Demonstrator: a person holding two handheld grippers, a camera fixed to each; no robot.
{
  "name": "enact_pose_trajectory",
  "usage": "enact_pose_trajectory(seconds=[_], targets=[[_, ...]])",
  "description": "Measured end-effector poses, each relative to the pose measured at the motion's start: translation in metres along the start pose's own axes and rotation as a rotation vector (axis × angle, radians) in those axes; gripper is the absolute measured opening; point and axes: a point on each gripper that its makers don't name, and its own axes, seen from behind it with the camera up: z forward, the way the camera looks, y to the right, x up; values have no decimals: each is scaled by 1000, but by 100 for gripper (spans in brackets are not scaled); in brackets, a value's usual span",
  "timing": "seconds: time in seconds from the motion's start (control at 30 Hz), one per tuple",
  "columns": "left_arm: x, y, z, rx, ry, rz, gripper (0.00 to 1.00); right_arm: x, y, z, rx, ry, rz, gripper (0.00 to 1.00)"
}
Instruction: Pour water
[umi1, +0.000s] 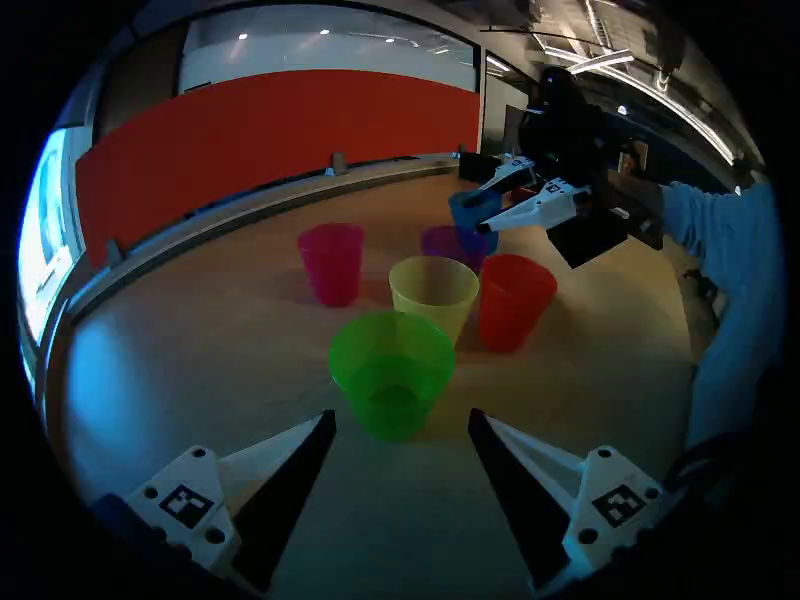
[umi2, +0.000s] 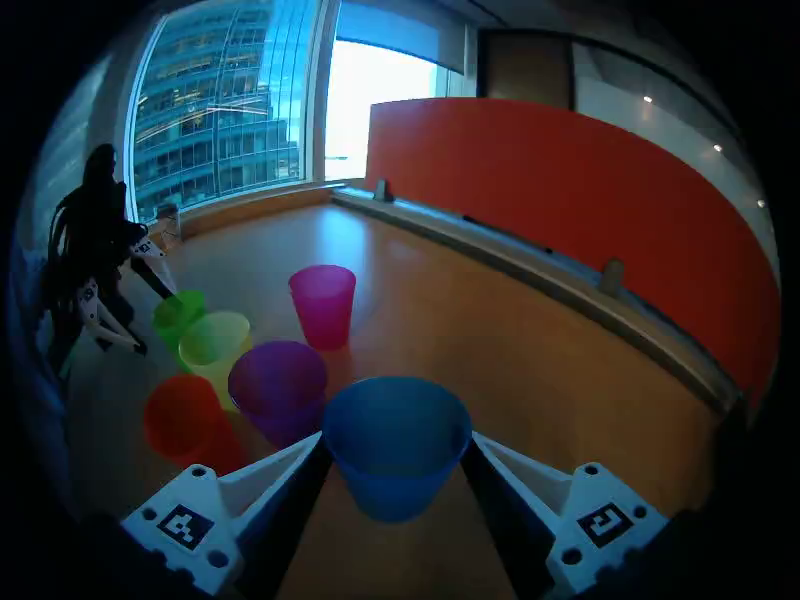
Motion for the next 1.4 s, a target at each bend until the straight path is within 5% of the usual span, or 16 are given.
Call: enact_pose_trajectory(seconds=[1.07, 1.4], targets=[[4, 1, -15, 8, 25, -8, 99, -25, 7, 9, -26, -47, 9, 91], [3, 1, -16, 8, 25, -8, 99, -29, 8, 5, -39, -57, 17, 100]])
